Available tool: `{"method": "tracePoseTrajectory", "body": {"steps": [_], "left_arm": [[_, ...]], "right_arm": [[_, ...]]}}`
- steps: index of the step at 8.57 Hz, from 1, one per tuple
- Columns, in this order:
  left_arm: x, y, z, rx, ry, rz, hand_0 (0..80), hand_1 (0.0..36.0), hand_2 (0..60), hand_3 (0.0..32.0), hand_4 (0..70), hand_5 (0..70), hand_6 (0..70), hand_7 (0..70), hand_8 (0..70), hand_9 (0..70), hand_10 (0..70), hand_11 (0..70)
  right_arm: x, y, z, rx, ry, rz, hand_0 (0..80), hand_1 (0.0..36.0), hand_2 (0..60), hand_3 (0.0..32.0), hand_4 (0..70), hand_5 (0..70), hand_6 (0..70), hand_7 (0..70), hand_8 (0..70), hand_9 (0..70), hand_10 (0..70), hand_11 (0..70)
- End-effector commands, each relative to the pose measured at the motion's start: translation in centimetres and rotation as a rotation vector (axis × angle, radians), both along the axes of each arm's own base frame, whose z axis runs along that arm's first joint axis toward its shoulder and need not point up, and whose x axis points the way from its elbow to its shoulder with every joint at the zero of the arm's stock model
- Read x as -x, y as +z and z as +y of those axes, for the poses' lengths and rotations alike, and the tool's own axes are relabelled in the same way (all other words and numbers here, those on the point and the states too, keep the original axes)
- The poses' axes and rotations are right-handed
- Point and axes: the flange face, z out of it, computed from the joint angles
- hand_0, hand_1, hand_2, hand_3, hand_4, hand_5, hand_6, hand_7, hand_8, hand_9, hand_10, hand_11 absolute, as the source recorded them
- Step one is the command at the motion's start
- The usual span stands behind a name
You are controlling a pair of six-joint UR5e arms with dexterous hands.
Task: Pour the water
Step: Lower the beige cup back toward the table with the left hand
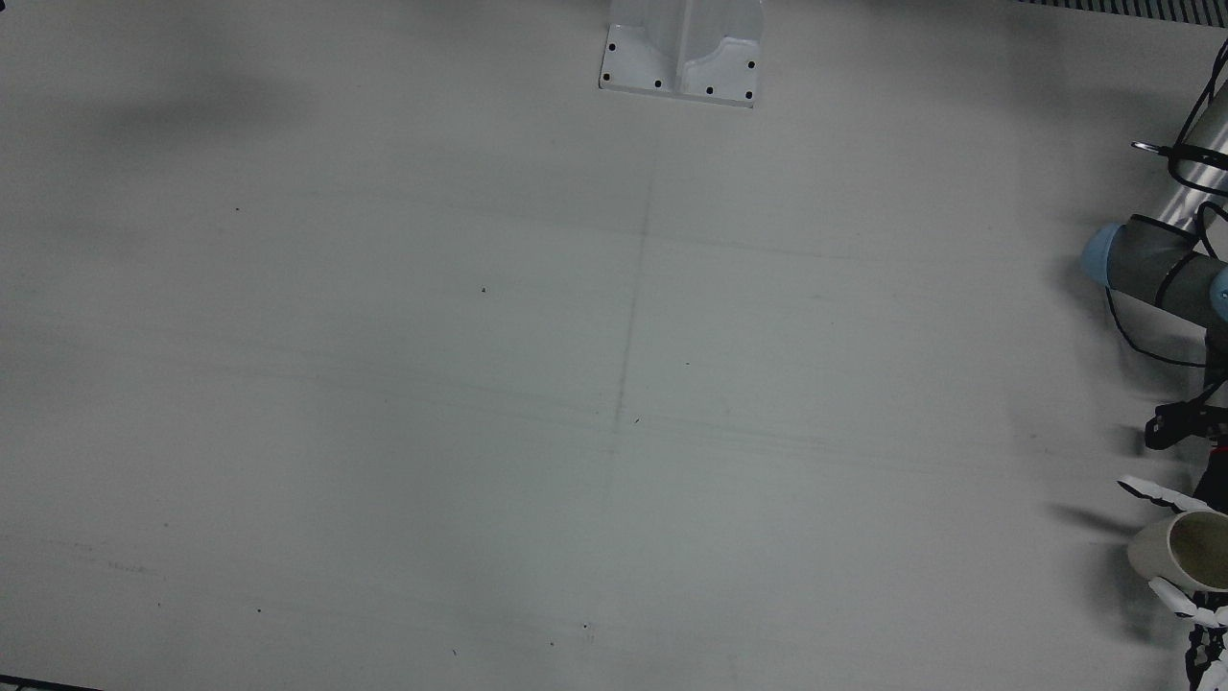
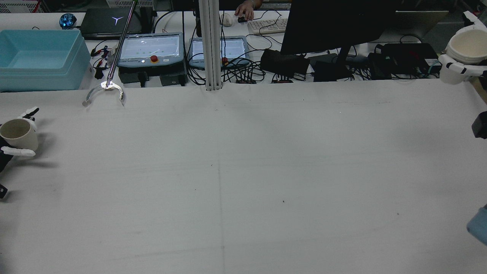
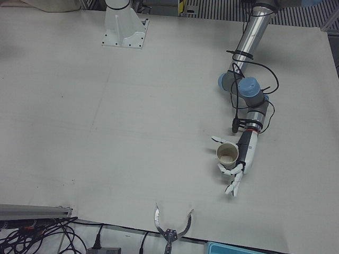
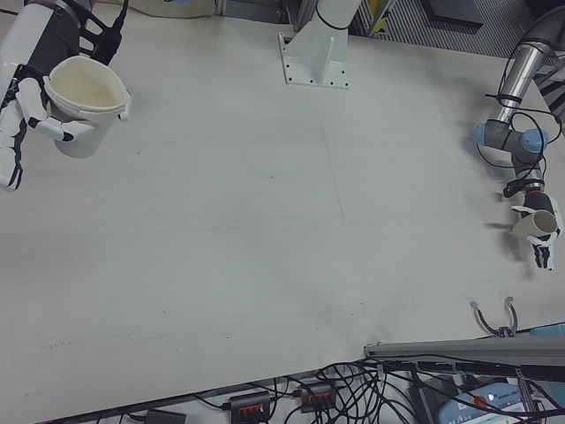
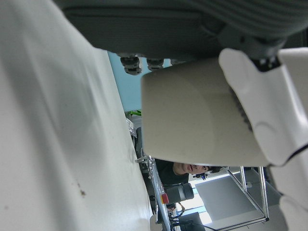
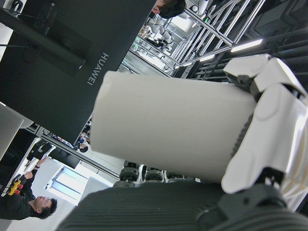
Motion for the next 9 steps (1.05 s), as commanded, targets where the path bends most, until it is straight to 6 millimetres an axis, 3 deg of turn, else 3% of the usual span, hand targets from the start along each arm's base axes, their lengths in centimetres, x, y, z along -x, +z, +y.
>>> {"method": "tracePoseTrajectory", "body": {"steps": [1, 3, 5, 6, 7, 8, 9], "left_arm": [[-0.84, 1.89, 1.39, 0.021, -0.019, 0.042, 46.8, 4.7, 4.9, 0.0, 53.6, 66.7, 8.6, 12.3, 2.4, 5.7, 4.7, 6.9], [-0.69, 2.21, 1.5, 0.02, -0.023, 0.055, 46.7, 3.2, 0.4, 0.0, 51.5, 66.1, 8.8, 12.5, 2.6, 5.7, 4.7, 6.9], [-0.87, 2.17, 1.54, 0.019, -0.016, 0.077, 47.1, 1.1, 0.0, 0.0, 49.4, 43.6, 8.7, 13.2, 1.5, 4.6, 5.1, 7.6], [-0.96, 2.17, 1.58, 0.021, -0.013, 0.085, 47.3, 1.6, 0.0, 0.0, 43.7, 30.6, 7.4, 12.2, 0.5, 2.7, 4.6, 7.0], [-0.97, 2.14, 1.56, 0.018, -0.013, 0.087, 47.7, 1.3, 0.0, 0.0, 33.6, 5.2, 5.0, 8.4, 0.0, 0.2, 3.2, 5.3], [-0.98, 2.11, 1.54, 0.016, -0.014, 0.089, 47.7, 1.2, 0.0, 0.0, 23.5, 0.0, 2.8, 4.5, 0.0, 0.0, 1.8, 3.7], [-0.82, 2.16, 1.57, 0.015, -0.026, 0.094, 47.1, 0.2, 0.0, 0.0, 17.3, 0.0, 0.3, 1.4, 0.0, 0.0, 0.9, 2.3]], "right_arm": [[0.0, -0.08, 0.07, -0.001, -0.001, 0.0, 46.5, 19.4, 42.4, 0.0, 24.0, 70.0, 4.1, 10.7, 2.8, 6.8, 6.6, 10.7], [0.01, -0.1, 0.06, -0.002, -0.001, -0.001, 46.6, 19.5, 42.4, 0.0, 23.8, 70.0, 4.1, 10.6, 2.8, 6.8, 6.5, 10.6], [-0.07, -0.04, 0.09, -0.002, -0.001, -0.002, 46.6, 19.4, 42.0, 0.0, 23.0, 70.0, 4.4, 10.8, 2.9, 6.9, 6.6, 10.6], [0.0, -0.04, 0.09, -0.002, -0.002, -0.002, 46.6, 19.3, 41.5, 0.0, 22.8, 70.0, 4.3, 10.6, 2.9, 6.9, 6.6, 10.7], [0.01, 0.03, 0.08, 0.0, -0.002, -0.001, 46.5, 19.3, 41.3, 0.0, 22.7, 70.0, 4.3, 10.8, 2.9, 7.0, 6.6, 10.6], [0.01, 0.03, 0.08, 0.0, -0.002, -0.001, 46.6, 19.3, 41.0, 0.0, 22.7, 70.0, 4.4, 10.8, 2.9, 7.0, 6.6, 10.6], [0.01, 0.03, 0.08, 0.0, -0.002, -0.001, 46.6, 19.2, 40.8, 0.0, 22.6, 70.0, 4.5, 11.0, 2.9, 7.1, 6.5, 10.6]]}}
